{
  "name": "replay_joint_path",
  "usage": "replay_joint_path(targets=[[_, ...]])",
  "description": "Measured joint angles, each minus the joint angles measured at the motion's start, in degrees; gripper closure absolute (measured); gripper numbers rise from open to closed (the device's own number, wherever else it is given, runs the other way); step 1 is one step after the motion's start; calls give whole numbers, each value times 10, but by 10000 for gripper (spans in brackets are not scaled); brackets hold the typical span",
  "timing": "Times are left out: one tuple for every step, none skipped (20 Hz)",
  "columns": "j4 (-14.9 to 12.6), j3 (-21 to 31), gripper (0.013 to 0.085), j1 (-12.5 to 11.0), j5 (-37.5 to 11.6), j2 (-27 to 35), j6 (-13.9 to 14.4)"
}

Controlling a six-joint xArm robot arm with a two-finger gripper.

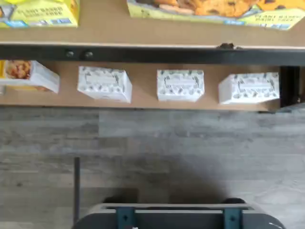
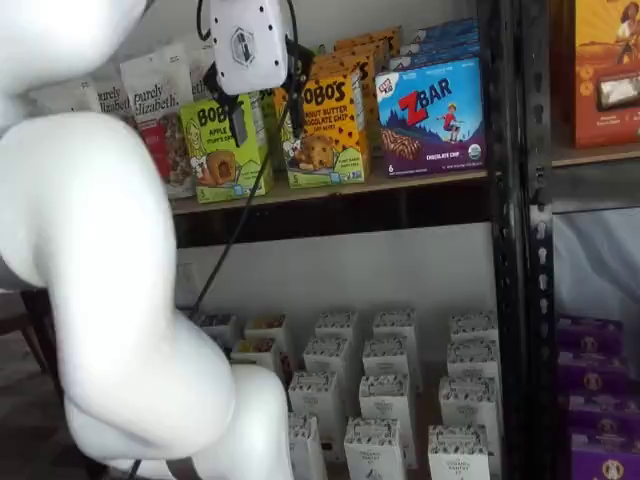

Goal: Pick up the orange box on the top shelf, the fifth box from the left

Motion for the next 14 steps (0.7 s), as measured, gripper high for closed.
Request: replay_joint_path(targets=[[-19,2,130,12,-5,2,7],[-33,12,130,20,-22,-3,12],[-31,25,130,17,-47,-11,12],[-28,35,130,14,-68,-18,11],[-26,38,130,12,-76,-18,10],[-19,41,130,7,-83,-18,6],[-14,48,130,3,-96,-21,3],[-11,53,130,0,-108,-24,1],[-5,61,130,-4,-124,-29,-3],[1,68,130,-8,-138,-33,-7],[6,74,130,-11,-153,-38,-10],[12,82,130,-15,-170,-43,-14],[16,89,130,-18,-185,-48,-18],[18,94,130,-20,-198,-51,-20]])
